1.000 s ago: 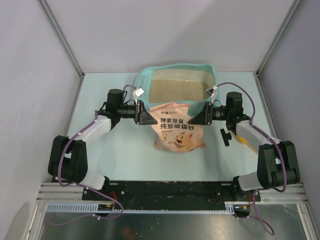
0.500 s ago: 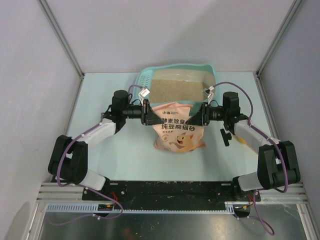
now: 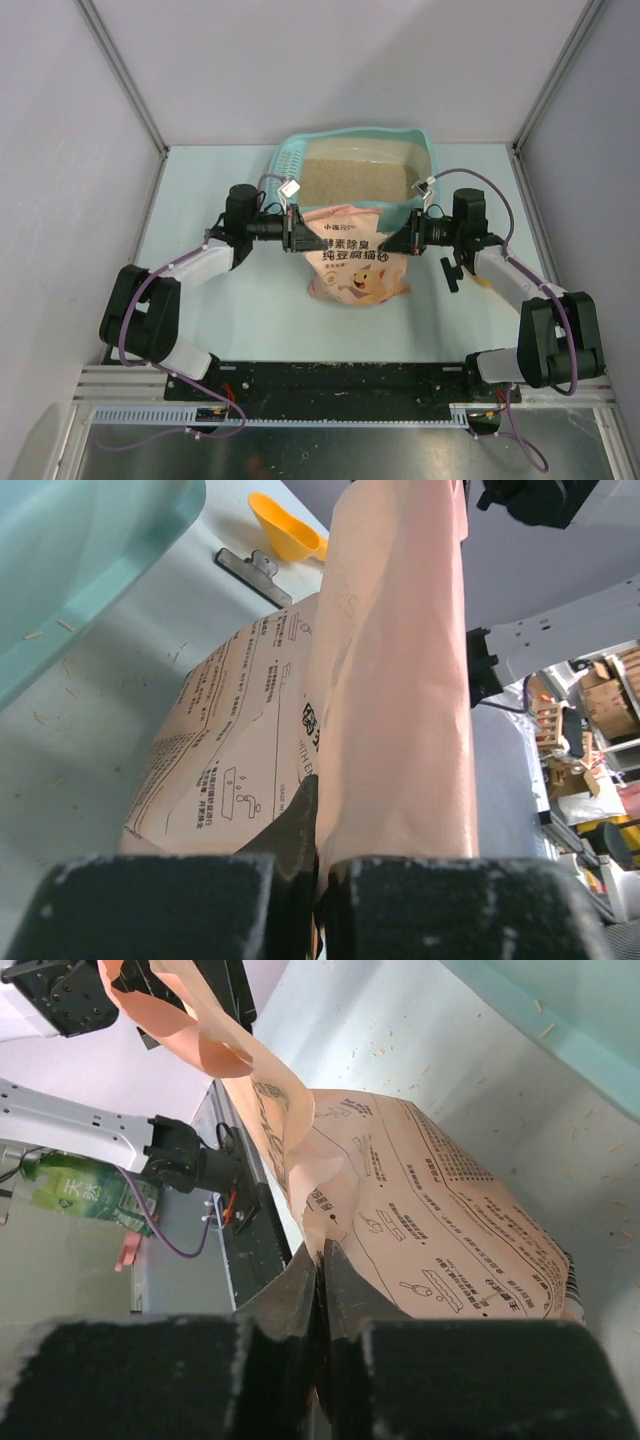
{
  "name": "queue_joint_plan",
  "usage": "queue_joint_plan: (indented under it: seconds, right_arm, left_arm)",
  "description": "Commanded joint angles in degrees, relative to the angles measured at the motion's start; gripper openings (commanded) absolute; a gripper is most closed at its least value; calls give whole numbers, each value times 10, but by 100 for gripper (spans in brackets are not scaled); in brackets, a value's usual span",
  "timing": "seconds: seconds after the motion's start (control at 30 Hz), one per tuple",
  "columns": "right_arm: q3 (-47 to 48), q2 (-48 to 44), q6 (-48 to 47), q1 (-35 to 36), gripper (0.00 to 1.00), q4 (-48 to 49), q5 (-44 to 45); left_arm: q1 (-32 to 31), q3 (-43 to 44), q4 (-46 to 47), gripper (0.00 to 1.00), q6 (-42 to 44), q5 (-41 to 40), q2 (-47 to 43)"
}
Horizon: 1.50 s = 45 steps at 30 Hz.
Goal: Fill the litter box with clean litter
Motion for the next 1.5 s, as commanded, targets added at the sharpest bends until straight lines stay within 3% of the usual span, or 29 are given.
queue_joint_plan:
  seconds: [0.0, 0.17, 0.33, 0.5, 0.83, 1.03, 1.27, 1.37, 1.4, 1.47]
  right_arm:
    - [-4, 2, 46, -6, 2, 60, -32]
    - [1, 27, 182, -13, 0, 133, -108]
    - [42, 46, 227, -11, 0, 94, -160]
    - [45, 79, 349, -2, 0, 117, -200]
    - [45, 84, 385, -10, 0, -31, -204]
    - [44, 93, 307, -22, 0, -146, -191]
    - [41, 113, 338, -13, 0, -108, -186]
    - [41, 115, 369, -3, 0, -71, -186]
    - [41, 115, 372, -1, 0, -65, -186]
    - [42, 114, 371, 3, 0, -68, -184]
  left_arm:
    - [21, -5, 16, 0, -48, 58, -21]
    - [58, -7, 16, 0, -133, 122, -23]
    - [64, -6, 15, 0, -202, 128, -38]
    - [71, 10, 11, 0, -238, 145, -22]
    - [79, 21, 0, 0, -306, 125, 20]
    - [79, 2, -4, 0, -338, 126, 21]
    - [57, -16, -24, 0, -303, 99, 3]
    - [94, 3, -41, 24, -234, 83, -27]
    - [109, 14, -69, 36, -205, 65, -51]
    - [152, 64, -221, 48, -50, 23, -77]
